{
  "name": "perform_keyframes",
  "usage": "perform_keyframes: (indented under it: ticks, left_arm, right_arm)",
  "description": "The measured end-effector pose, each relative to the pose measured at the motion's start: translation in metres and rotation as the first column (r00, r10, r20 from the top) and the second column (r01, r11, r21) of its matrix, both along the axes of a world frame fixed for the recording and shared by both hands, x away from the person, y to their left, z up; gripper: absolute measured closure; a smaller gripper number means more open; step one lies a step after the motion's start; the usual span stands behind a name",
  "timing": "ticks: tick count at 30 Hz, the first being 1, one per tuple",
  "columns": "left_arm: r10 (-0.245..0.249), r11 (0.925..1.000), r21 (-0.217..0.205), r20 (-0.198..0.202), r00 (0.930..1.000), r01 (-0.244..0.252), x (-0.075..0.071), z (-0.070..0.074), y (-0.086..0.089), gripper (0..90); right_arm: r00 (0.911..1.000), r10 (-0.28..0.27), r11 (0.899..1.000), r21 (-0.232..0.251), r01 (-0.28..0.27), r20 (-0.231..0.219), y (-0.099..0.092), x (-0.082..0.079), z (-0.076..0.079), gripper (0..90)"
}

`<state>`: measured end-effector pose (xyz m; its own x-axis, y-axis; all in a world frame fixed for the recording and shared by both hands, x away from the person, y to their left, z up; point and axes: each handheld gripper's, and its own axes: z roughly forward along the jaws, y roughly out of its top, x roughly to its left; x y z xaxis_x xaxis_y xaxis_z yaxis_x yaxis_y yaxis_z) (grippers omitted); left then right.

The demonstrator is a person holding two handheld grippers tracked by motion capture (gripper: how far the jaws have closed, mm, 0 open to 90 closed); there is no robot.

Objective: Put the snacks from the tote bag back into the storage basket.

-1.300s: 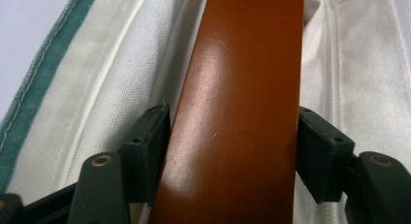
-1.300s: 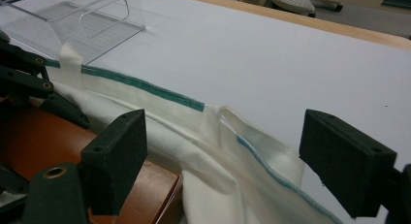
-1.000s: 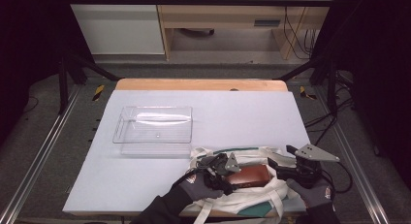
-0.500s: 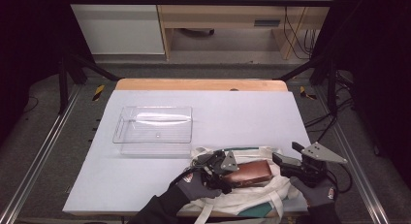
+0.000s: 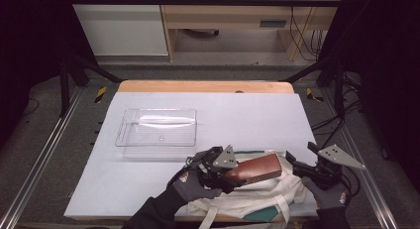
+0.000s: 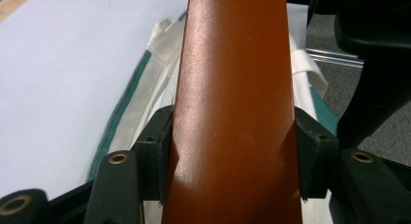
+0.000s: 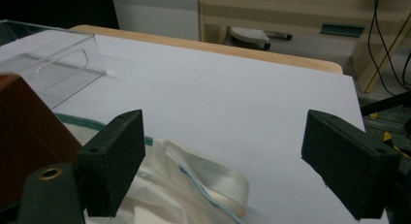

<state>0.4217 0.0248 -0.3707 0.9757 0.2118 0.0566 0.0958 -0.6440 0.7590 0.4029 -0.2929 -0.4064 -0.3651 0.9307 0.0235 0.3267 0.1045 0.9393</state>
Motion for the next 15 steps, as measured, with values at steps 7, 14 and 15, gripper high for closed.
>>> perform_keyframes:
  ticks: [7, 14, 15]
  left_arm:
    - [0.019, 0.9998, -0.01, 0.029, 0.9994, -0.018, -0.003, 0.02, 0.015, 42.5]
    - [0.07, 0.9975, -0.001, 0.058, 0.9958, -0.07, 0.001, 0.034, 0.041, 42.5]
    - [0.076, 0.9971, 0.003, 0.061, 0.9952, -0.076, 0.002, 0.036, 0.046, 42.6]
  right_arm:
    - [0.9996, 0.025, 0.999, -0.029, -0.025, -0.015, 0.006, 0.001, -0.003, 15.2]
    - [0.9982, 0.054, 0.998, -0.04, -0.055, -0.026, 0.011, 0.001, -0.004, 14.6]
    - [0.998, 0.058, 0.997, -0.042, -0.059, -0.025, 0.012, 0.001, -0.004, 14.3]
